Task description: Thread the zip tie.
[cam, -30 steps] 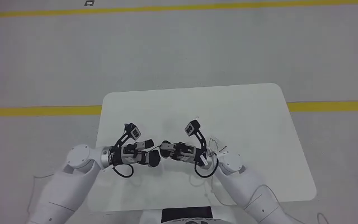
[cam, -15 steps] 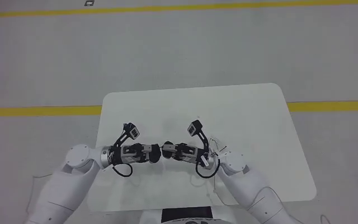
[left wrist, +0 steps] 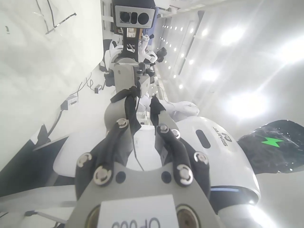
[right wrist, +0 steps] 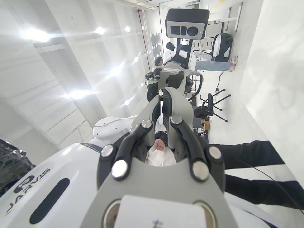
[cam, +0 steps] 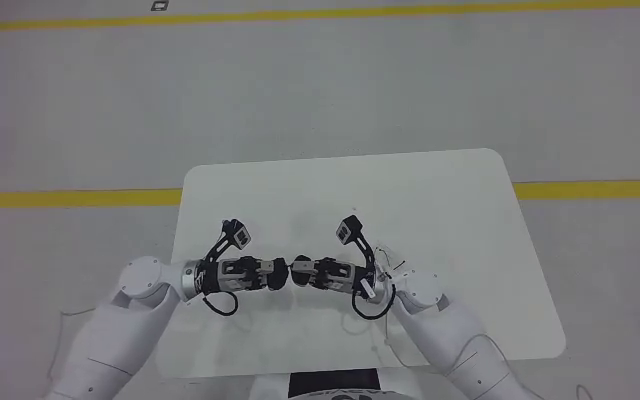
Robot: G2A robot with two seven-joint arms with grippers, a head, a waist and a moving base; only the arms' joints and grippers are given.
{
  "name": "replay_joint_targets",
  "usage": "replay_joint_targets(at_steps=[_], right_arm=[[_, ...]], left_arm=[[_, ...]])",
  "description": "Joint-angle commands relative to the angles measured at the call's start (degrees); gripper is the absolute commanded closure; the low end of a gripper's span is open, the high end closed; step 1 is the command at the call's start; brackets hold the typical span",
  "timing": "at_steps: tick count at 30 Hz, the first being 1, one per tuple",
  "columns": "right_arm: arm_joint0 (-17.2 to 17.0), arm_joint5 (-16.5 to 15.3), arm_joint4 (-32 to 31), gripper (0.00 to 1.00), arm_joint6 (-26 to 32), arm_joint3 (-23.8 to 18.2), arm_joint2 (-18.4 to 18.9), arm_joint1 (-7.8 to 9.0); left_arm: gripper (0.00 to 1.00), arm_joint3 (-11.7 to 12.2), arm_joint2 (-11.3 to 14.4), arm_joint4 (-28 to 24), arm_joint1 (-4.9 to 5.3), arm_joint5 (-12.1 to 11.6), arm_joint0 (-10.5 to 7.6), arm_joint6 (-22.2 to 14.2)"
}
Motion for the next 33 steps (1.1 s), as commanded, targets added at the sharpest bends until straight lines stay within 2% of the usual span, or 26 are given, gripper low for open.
replay_joint_targets(at_steps=[1, 5, 11, 13, 14, 21, 22, 23, 33], right_arm=[[0.05, 0.01, 0.21, 1.0, 0.18, 0.01, -0.09, 0.07], [0.2, 0.0, 0.43, 1.0, 0.39, 0.01, -0.29, 0.19], [0.51, 0.24, 0.65, 1.0, 0.75, 0.07, -0.64, 0.38], [0.55, 0.29, 0.74, 1.0, 0.78, 0.09, -0.76, 0.45], [0.55, 0.29, 0.77, 1.0, 0.8, 0.1, -0.81, 0.48], [0.44, 0.36, 0.97, 1.0, 0.75, -0.09, -0.98, 0.74], [0.34, 0.29, 1.04, 0.04, 0.35, -0.16, -0.92, 0.77], [0.19, 0.1, 1.1, 0.0, -0.06, -0.34, -0.83, 0.82], [-0.9, -0.74, 0.81, 0.0, -1.62, -1.86, 0.25, 1.41]], left_arm=[[0.85, -0.02, 0.16, 0.05, 0.02, 0.04, -0.05, 0.05], [0.84, -0.04, 0.36, 0.07, 0.07, 0.03, -0.15, 0.17], [0.88, -0.06, 0.54, 0.07, 0.16, -0.02, -0.22, 0.5], [0.93, -0.04, 0.72, 0.16, 0.17, 0.01, -0.27, 0.64], [1.0, -0.01, 0.8, 0.19, 0.18, 0.03, -0.29, 0.68], [1.0, 0.28, 1.18, 0.4, 0.28, 0.11, -0.51, 0.63], [1.0, 0.31, 1.12, 0.36, 0.3, 0.04, -0.5, 0.58], [1.0, 0.3, 0.98, 0.33, 0.36, -0.09, -0.45, 0.48], [1.0, -0.22, -0.6, 0.36, 0.89, -1.17, 0.97, -0.32]])
